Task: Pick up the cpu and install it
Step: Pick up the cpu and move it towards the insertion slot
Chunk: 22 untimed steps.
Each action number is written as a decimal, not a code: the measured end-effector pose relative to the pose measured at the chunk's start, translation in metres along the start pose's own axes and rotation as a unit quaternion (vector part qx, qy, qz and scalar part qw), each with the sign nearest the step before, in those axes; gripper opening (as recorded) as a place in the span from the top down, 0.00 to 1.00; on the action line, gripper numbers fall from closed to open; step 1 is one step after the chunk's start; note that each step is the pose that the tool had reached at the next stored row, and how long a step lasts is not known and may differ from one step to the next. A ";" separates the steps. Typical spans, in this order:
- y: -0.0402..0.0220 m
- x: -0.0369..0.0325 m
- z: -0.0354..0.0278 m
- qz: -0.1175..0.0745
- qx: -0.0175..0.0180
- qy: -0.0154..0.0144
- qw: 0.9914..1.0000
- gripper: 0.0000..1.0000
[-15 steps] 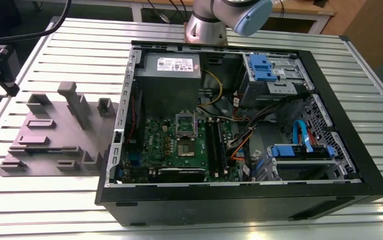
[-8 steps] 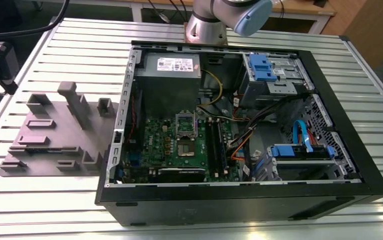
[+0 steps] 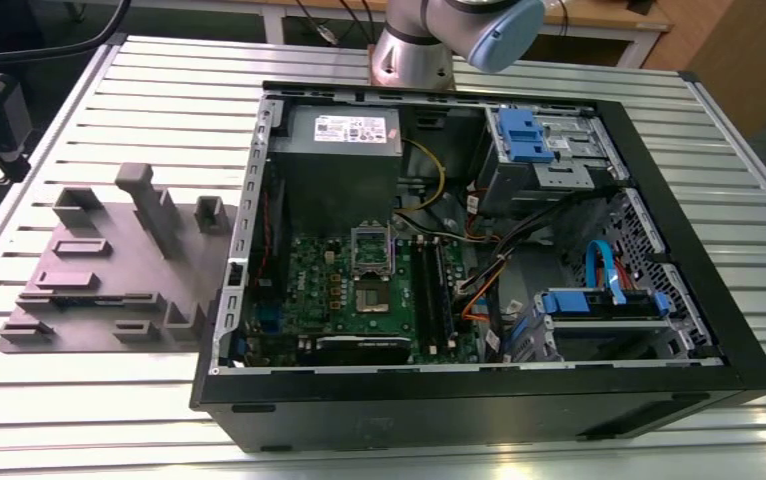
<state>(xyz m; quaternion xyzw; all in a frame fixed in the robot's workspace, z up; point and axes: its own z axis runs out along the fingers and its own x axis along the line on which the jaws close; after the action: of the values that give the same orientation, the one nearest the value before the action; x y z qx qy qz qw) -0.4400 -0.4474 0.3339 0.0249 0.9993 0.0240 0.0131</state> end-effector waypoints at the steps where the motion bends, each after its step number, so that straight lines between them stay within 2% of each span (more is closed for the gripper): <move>1: 0.0000 0.0000 -0.0001 0.000 0.000 0.000 1.000 0.53; 7: 0.0001 -0.0015 -0.0002 0.000 0.000 0.000 1.000 0.53; 17: 0.0006 -0.0118 0.0002 0.000 0.000 0.000 1.000 0.53; 22: 0.0006 -0.0125 0.0002 0.000 0.000 0.000 1.000 0.53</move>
<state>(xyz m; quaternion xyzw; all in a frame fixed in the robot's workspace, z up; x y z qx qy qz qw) -0.4275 -0.4474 0.3341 0.0249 0.9993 0.0240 0.0131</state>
